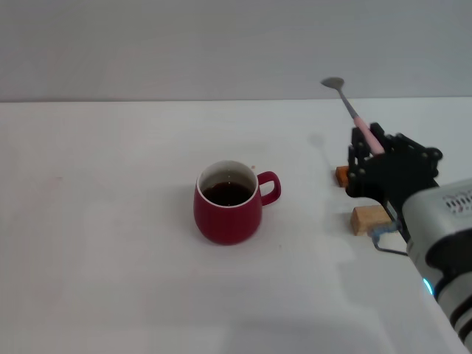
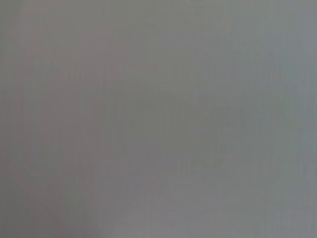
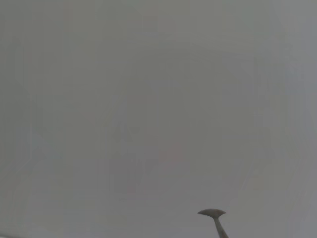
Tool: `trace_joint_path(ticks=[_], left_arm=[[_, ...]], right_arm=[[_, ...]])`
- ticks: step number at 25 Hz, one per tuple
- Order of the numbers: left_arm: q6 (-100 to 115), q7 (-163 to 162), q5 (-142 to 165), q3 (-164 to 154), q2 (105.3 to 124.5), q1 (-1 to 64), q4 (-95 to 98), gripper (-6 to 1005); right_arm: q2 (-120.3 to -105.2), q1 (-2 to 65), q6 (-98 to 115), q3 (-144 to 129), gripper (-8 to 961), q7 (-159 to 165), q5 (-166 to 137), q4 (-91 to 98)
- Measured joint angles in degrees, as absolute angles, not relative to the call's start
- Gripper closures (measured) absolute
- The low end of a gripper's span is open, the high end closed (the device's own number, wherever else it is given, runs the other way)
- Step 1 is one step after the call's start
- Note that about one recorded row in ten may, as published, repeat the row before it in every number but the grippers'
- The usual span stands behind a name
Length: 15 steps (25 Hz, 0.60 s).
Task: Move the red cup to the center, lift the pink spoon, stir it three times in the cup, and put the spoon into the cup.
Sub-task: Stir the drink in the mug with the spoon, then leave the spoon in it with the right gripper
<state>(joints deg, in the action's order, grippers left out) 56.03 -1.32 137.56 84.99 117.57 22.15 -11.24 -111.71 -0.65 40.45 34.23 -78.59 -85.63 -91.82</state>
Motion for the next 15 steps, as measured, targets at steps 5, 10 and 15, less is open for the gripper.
trace_joint_path(ticks=[5,10,15], left_arm=[[56.05,-1.32,137.32,84.99,117.65,22.14,-11.25,154],[56.08,-1.32,137.26,84.98,117.68,22.27,-11.25,154],[56.08,-1.32,137.27,84.98,117.68,22.3,-11.25,154]], right_arm=[[-111.57,-0.41,34.49,36.91,791,-80.45,-84.58,-94.63],[-111.91,-0.01,28.59,39.88,791,-80.54,-84.62,-95.34],[-112.55,0.74,25.13,41.33,791,-81.0,-85.05,-95.26]])
